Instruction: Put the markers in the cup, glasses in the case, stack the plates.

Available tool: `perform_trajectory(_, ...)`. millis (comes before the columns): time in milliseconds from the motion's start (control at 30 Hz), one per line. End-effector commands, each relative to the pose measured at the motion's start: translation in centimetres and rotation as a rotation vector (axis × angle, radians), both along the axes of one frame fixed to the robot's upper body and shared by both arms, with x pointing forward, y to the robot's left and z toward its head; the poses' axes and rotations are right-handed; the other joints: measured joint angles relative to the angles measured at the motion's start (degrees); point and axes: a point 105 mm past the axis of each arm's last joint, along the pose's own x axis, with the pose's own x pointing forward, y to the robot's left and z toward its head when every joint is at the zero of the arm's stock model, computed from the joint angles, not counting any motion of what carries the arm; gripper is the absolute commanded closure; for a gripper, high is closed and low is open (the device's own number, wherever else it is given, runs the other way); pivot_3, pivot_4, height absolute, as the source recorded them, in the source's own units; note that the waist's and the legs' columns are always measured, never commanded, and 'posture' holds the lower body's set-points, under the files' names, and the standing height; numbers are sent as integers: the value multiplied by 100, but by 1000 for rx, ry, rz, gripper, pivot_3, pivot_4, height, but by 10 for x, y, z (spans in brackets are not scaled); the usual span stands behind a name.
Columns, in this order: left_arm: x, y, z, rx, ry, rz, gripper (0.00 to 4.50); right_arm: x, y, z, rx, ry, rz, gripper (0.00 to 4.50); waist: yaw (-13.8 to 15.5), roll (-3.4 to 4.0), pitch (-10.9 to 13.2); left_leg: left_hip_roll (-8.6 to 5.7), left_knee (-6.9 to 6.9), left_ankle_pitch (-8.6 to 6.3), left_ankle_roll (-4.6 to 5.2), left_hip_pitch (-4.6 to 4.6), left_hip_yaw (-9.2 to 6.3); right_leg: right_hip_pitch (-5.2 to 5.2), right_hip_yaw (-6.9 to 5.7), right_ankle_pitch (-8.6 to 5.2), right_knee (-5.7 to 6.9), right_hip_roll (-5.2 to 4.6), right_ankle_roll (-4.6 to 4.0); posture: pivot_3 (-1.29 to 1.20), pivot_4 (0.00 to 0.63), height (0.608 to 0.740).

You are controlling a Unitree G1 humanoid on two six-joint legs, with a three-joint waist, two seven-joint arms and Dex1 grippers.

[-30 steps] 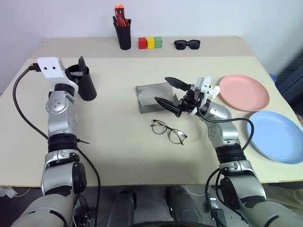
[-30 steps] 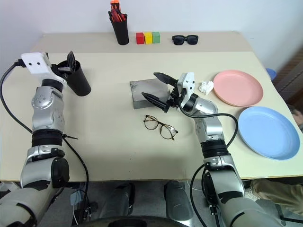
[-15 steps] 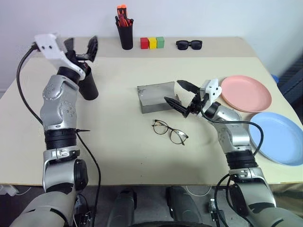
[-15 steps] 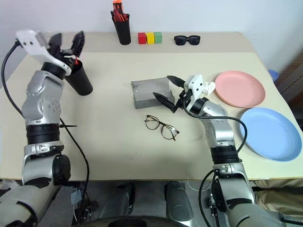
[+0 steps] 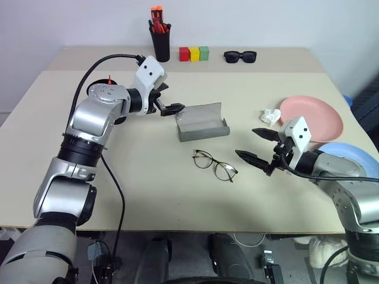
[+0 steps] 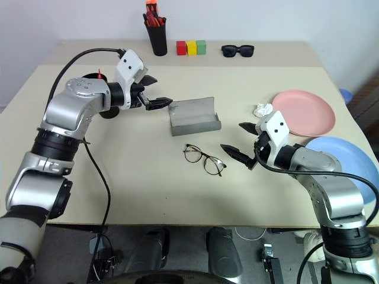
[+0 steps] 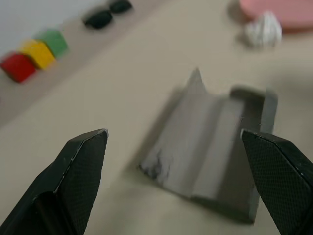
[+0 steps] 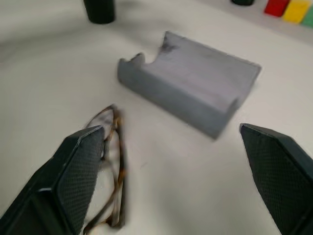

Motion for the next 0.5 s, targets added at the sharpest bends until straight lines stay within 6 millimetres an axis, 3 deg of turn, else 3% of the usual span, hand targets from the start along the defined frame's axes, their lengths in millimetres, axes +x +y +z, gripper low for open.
perform_trajectory(33,9,-9,-13,107,43,-69,11,-6,-3,13,-6,-65,-16,0,6,-1,0,0,0,0,0,-1,0,-1,0,0,-1,0,0,0,150,740)
perform_trajectory(300,7,-50,-27,196,84,-256,11,-11,-13,7,-21,-97,-71,0,2,-3,2,0,5,-1,2,-64,-2,-59,-2,0,6,0,3,0,150,740)
perform_trajectory(500,1,-59,-30,231,113,-322,11,-11,-10,6,-19,-110,-89,0,-7,-3,2,0,7,0,2,-69,-3,-67,-2,0,13,0,3,0,150,740)
